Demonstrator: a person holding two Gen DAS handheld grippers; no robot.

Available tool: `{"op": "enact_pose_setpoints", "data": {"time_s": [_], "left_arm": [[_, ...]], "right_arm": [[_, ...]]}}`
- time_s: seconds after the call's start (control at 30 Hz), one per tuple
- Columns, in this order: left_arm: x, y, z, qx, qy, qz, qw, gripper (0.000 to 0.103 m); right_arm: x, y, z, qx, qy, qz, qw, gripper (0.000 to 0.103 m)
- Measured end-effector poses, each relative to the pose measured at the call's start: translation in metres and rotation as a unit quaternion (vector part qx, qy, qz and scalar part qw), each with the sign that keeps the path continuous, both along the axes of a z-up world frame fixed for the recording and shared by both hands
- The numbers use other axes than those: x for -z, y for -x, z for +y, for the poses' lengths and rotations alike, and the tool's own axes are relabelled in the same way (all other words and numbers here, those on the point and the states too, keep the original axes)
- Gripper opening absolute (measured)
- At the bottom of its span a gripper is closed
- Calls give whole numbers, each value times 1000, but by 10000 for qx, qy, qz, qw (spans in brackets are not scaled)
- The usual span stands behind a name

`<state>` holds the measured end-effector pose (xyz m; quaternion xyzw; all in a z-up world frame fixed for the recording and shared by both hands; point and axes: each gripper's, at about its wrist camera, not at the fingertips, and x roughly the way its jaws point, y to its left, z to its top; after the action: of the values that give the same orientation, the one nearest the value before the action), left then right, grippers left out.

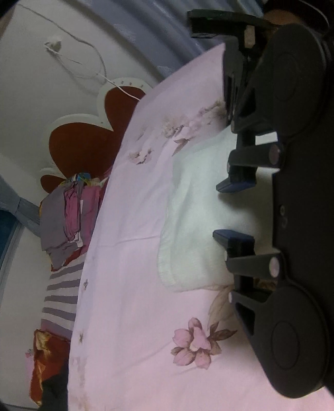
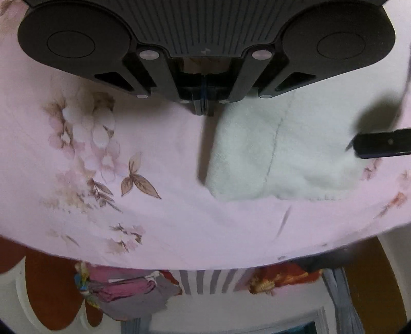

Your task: Fold small clothes

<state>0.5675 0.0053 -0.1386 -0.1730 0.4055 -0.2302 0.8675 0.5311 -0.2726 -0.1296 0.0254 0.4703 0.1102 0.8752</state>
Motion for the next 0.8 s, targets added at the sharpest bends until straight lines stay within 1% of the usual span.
{"op": "enact_pose_setpoints", "data": {"time_s": [0.03,0.07,0.17,0.23,0.3,0.33,0.37,0.4,0.43,0.47,0.5,0.53,0.6,0.63,0.67,0.7,0.77,0.8], "left_arm": [[-3,4,1,-25,-24,-61,10000,30],[-7,9,3,-43,-62,-154,9999,30],[-17,22,0,-99,-237,-307,9992,30],[-23,31,-5,-86,-365,-416,9984,30],[-21,39,-9,-42,-324,-323,9989,30],[-16,41,-14,40,-360,-206,9991,30],[-12,42,-19,88,-460,-163,9988,30],[-9,42,-24,141,-475,-138,9987,30],[-6,43,-27,180,-399,-94,9990,30],[-3,44,-28,188,-277,-48,9994,30],[-2,45,-28,172,-209,-10,9996,30],[-4,47,-26,156,-198,-4,9997,30],[-13,58,-21,75,-140,-97,9998,30],[-17,67,-17,80,-111,-174,9998,30],[-19,77,-13,72,-98,-229,9997,30],[-18,85,-10,19,-116,-180,9998,30],[-9,101,-6,-41,34,-30,10000,30],[-3,108,-7,-47,127,101,9999,30]], "right_arm": [[-3,4,-5,65,-75,-48,9999,0],[-9,9,-9,137,-166,-217,9995,0],[-33,23,-17,310,-687,-708,9946,0],[-48,28,-11,214,-941,-899,9913,0],[-55,34,1,-110,-1232,-867,9885,0],[-54,37,10,-335,-1225,-787,9888,0],[-46,39,24,-582,-892,-639,9923,0],[-35,37,36,-675,-385,-498,9957,0],[-25,37,40,-691,-149,-526,9961,0],[-23,36,38,-568,-178,-609,9964,0],[-25,34,36,-450,-226,-560,9972,0],[-28,33,33,-326,-277,-514,9978,0],[-38,38,25,-156,-511,-588,9968,1],[-40,41,19,-161,-622,-602,9961,6],[-44,49,14,-208,-756,-539,9955,28],[-46,55,7,-253,-882,-520,9944,41],[-47,75,6,-651,-1150,-486,9900,41],[-44,84,11,-793,-1011,-442,9907,41]]}}
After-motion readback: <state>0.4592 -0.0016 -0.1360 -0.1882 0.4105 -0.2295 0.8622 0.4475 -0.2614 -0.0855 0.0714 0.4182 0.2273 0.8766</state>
